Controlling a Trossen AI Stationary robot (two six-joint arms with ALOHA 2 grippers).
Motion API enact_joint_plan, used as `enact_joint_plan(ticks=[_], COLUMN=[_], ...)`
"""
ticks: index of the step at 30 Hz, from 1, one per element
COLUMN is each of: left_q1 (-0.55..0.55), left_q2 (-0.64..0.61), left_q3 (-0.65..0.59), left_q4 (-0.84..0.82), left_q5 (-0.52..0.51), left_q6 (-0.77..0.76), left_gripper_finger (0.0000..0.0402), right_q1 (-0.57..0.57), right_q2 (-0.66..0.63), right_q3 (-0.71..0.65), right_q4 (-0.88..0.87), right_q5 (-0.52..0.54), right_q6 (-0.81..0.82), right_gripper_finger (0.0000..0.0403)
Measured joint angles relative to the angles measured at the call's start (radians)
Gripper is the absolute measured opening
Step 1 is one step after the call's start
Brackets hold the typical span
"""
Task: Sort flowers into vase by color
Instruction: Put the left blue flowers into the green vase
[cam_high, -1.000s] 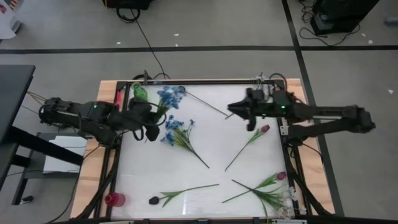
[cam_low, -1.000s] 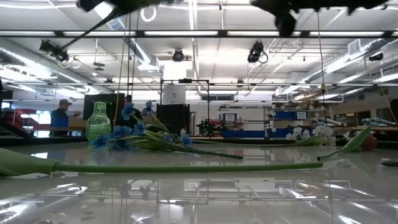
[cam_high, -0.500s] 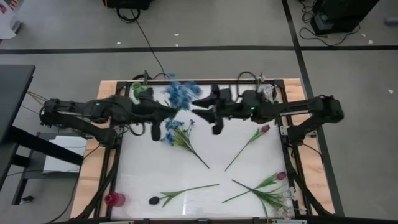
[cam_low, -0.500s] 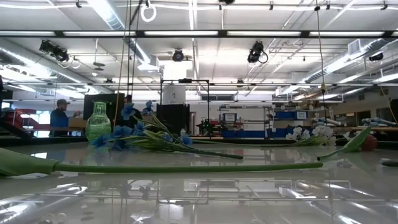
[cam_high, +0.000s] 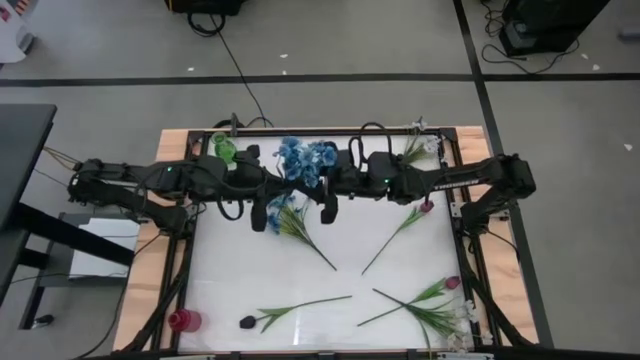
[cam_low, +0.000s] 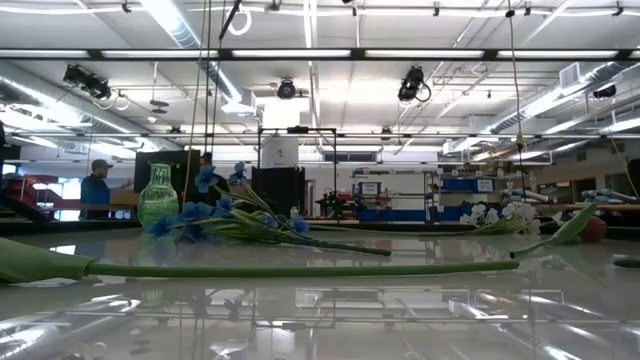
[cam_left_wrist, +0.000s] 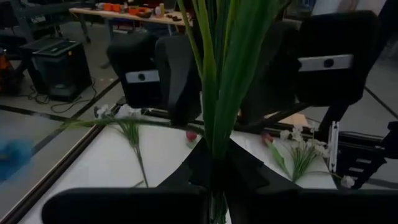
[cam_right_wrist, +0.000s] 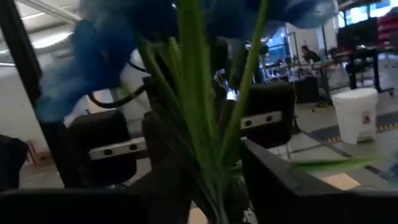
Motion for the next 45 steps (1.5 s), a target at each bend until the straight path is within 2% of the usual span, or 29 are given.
enact_joint_plan(ticks=[3, 5, 10, 15, 19, 23, 27, 32, 35, 40, 45], left_q1=[0.000, 0.000, 0.000, 0.000, 0.000, 0.000, 0.000, 0.001, 0.007, 0.022, 0.026], left_q2=[0.000, 0.001, 0.000, -0.003, -0.001, 0.002, 0.014, 0.055, 0.061, 0.057, 0.005], left_q3=[0.000, 0.000, 0.001, 0.001, 0.001, 0.001, 0.001, 0.001, 0.001, 0.000, 0.002], left_q4=[0.001, -0.002, -0.036, -0.070, -0.046, -0.003, 0.037, 0.051, 0.058, 0.063, 0.063], left_q5=[0.001, 0.002, -0.029, -0.070, -0.073, -0.070, -0.026, -0.023, -0.022, -0.055, -0.290], left_q6=[-0.005, -0.019, -0.061, -0.083, -0.073, -0.053, -0.038, -0.031, -0.032, -0.033, -0.057], left_gripper_finger=[0.0030, 0.0036, 0.0076, 0.0118, 0.0134, 0.0136, 0.0131, 0.0072, 0.0022, 0.0008, 0.0006], right_q1=[0.000, 0.001, 0.001, -0.001, 0.000, 0.000, 0.000, 0.006, 0.012, 0.022, 0.028], right_q2=[-0.014, -0.025, -0.058, -0.062, -0.061, -0.061, -0.061, -0.061, -0.061, -0.077, -0.165], right_q3=[0.000, 0.000, 0.010, 0.109, 0.155, 0.175, 0.175, 0.175, 0.175, 0.175, 0.174], right_q4=[-0.033, -0.060, -0.147, -0.337, -0.416, -0.452, -0.467, -0.479, -0.487, -0.524, -0.625], right_q5=[-0.008, -0.008, 0.023, 0.031, 0.041, 0.041, 0.040, 0.033, 0.034, 0.106, 0.175], right_q6=[-0.016, -0.070, -0.124, -0.197, -0.231, -0.234, -0.234, -0.234, -0.233, -0.234, -0.231], right_gripper_finger=[0.0044, 0.0018, 0.0013, 0.0013, 0.0013, 0.0013, 0.0013, 0.0013, 0.0028, 0.0110, 0.0175])
